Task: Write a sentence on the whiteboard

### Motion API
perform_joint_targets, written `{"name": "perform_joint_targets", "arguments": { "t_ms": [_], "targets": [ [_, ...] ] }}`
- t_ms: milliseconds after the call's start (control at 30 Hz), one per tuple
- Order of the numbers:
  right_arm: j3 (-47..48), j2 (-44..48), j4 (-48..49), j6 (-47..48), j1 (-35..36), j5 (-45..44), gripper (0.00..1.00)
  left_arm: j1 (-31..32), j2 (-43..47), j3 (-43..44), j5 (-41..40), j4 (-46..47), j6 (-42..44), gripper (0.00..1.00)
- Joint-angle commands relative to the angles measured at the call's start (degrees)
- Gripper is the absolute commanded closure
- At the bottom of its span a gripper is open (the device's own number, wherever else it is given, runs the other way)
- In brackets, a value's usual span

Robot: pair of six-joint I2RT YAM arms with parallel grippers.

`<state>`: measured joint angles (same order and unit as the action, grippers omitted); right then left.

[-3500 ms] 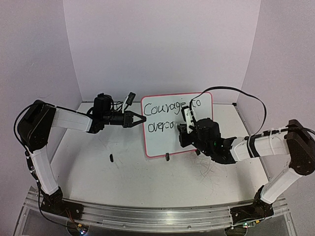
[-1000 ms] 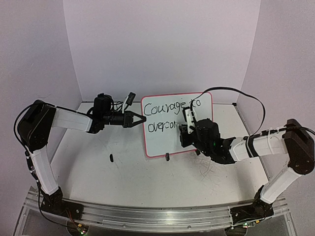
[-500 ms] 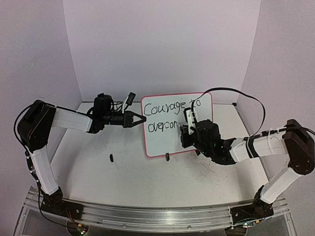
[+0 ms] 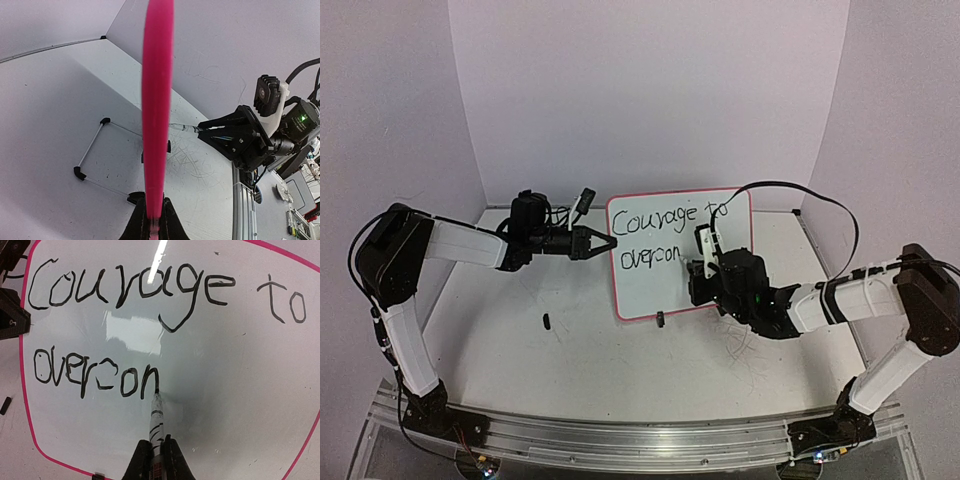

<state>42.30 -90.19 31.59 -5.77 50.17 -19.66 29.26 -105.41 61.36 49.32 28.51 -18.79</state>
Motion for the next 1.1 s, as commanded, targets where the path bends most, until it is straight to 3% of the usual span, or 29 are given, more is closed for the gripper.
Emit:
{"name": "perform_joint_targets", "arguments": {
  "t_ms": [0,1067],
  "targets": [
    [-1.3,1.7,-1.6,-1.4,0.2,0.3,1.0,1.0,1.3,1.4,2.9,0.8,2.1,1.0],
    [3.8,-0.6,0.9,1.0,-1.0,-4.4,1.0,1.0,1.4,1.5,2.9,0.8,2.1,1.0]
  ]
}}
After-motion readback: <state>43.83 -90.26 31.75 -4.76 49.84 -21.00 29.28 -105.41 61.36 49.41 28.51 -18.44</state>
